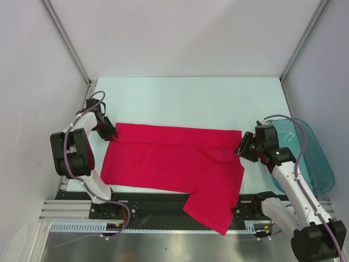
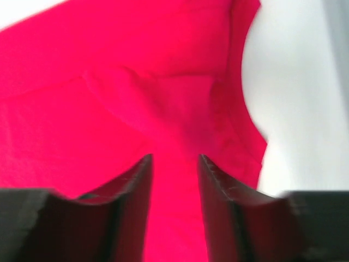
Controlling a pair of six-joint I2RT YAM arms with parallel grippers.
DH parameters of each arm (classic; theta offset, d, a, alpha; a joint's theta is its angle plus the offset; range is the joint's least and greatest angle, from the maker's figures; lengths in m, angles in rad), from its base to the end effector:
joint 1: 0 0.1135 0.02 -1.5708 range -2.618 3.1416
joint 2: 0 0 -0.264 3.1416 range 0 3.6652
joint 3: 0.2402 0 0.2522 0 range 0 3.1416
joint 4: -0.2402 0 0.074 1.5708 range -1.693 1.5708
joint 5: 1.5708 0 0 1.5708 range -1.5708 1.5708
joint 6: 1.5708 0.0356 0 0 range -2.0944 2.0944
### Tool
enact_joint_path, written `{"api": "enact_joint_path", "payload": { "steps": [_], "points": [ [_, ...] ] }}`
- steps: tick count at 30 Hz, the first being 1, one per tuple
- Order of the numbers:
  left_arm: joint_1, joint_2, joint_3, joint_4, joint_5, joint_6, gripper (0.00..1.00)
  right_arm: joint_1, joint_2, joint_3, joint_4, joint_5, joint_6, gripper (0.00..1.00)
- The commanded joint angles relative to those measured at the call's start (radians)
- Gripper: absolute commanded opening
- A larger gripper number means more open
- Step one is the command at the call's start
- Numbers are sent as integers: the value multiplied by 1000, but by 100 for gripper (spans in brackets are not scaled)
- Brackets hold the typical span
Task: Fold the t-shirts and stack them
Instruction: Fold the tshirt
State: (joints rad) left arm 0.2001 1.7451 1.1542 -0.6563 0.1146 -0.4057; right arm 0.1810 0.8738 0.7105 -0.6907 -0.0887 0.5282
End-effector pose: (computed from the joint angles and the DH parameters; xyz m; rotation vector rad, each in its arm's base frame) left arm 0.3315 0.0631 0.1832 -0.8172 2.7035 -0.2085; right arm 0.1705 0.0344 0.2528 0.3856 2.4359 0.4233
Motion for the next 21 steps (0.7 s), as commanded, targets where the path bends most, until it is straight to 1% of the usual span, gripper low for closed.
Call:
{"api": "enact_joint_path", "payload": {
  "steps": [1,2,3,4,5,6,7,8,9,10,11,12,15,16,21],
  "points": [
    [42,-93,-4,3,-87,-27,36,-11,-41,53,-98,20,23,52],
    [47,-122,1,1,-108,-27,39,-21,-41,78,-113,42,3,52],
    [48,-140,9,4,-113,-28,49,-46,-41,96,-109,41,-32,54],
    [48,-156,30,1,-143,-24,51,-60,-33,112,-93,35,-43,57],
    [48,-177,41,4,-132,-24,53,-69,-13,133,-70,30,-49,58],
    [47,-179,51,17,-124,-13,56,-81,5,139,-16,24,-56,62],
    [39,-173,82,23,-80,-5,57,-84,29,141,21,23,-54,65],
    [35,-132,102,24,-41,4,58,-87,83,142,54,15,-56,66],
    [19,-102,125,21,-32,36,58,-90,123,145,122,7,-60,67],
    [12,-63,177,9,-30,54,57,-92,157,155,144,10,-72,68],
    [6,-23,206,-37,-33,71,56,-91,190,167,160,21,-74,68],
    [-2,50,234,-51,-42,91,52,-91,259,190,187,23,-79,68],
    [-19,152,314,-98,-14,129,47,-92,355,214,244,12,-85,66],
    [-24,160,326,-98,-3,137,47,-91,375,219,253,9,-88,65],
    [-48,191,309,-92,-44,148,45,-92,430,228,260,24,-114,66]
  ]
}}
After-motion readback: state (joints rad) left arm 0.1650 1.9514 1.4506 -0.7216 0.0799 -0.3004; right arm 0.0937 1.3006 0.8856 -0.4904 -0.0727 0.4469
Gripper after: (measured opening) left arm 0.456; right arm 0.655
